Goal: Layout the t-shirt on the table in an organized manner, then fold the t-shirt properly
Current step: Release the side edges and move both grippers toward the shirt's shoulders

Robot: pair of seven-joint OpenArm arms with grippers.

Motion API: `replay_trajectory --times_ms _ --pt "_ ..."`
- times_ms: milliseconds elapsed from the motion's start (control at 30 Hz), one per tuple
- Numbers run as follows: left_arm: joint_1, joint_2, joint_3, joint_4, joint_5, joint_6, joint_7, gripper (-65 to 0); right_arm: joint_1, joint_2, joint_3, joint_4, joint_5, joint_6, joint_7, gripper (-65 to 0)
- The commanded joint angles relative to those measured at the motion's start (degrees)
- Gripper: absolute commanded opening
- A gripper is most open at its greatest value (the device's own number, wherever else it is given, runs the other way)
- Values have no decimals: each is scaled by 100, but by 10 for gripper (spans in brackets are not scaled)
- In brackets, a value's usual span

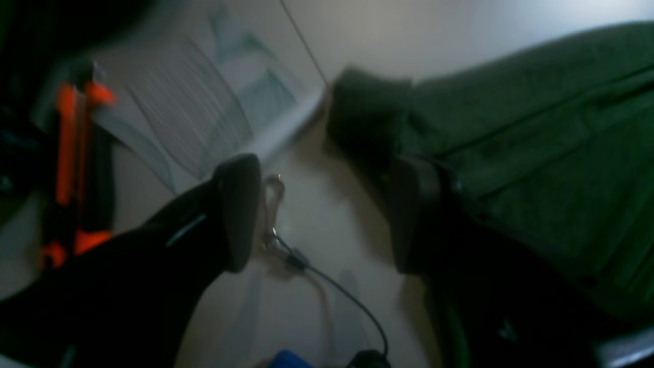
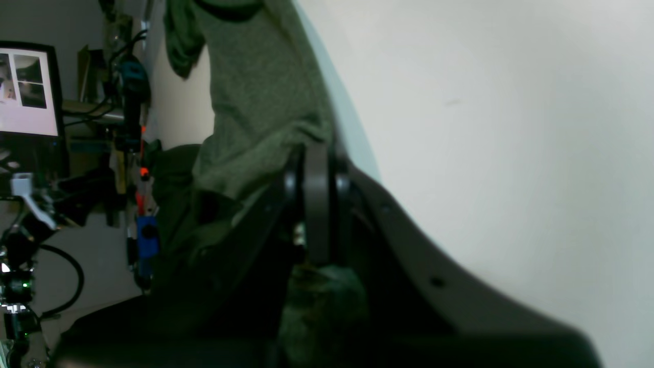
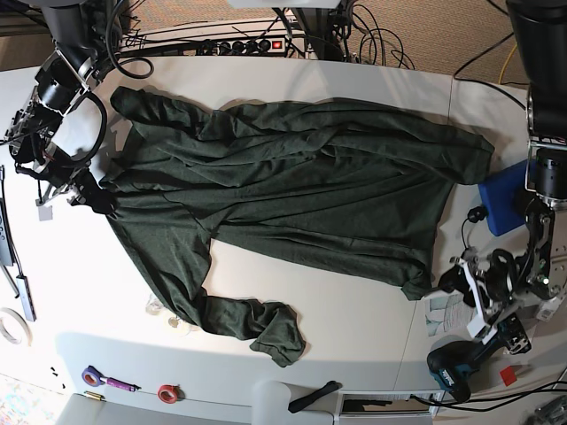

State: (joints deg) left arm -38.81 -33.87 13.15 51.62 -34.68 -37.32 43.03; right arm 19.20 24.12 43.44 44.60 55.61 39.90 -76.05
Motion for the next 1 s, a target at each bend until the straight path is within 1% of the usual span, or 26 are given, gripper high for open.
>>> replay_trajectory --times_ms 0,33,100,133,167,200,233,400,500,600,700,767,867,967 --pt "-190 -15 -46 4 -92 -98 -164 -270 111 142 0 83 160 10 59 -650" --pt "-184 24 -46 -68 -90 -149 -240 -270 109 144 0 83 160 10 59 -650" --pt "-184 96 -46 -205 74 -138 -581 -270 111 142 0 83 157 10 57 -650" --pt "-184 138 -46 -269 216 -17 -756 -270 111 144 0 83 157 10 57 -650" --pt "-184 188 -46 -319 372 175 -848 -270 111 144 0 83 157 10 57 -650" --pt "-184 251 -46 -358 535 337 -868 -270 109 146 0 83 155 10 57 -650" --pt "-181 310 -46 -389 654 382 -859 -270 109 144 0 83 157 10 55 -650" --pt "-142 568 -46 -415 804 337 -905 -270 111 144 0 83 160 10 59 -650" --pt "-70 678 -46 -455 1353 369 -1320 -270 111 144 0 83 160 10 59 -650" --pt "28 741 -46 -704 1676 518 -1873 -270 109 144 0 83 157 10 55 -650" --pt "35 833 -46 -1204 1840 538 -2258 -270 111 144 0 83 160 10 57 -650" --pt "39 879 -46 -1443 1840 535 -2446 -270 109 142 0 83 160 10 57 -650" --pt "37 942 -48 -1532 1821 535 -2507 -270 109 142 0 83 205 10 59 -650" --pt "-31 949 -48 -1497 1589 481 -2505 -270 109 142 0 83 201 10 59 -650"
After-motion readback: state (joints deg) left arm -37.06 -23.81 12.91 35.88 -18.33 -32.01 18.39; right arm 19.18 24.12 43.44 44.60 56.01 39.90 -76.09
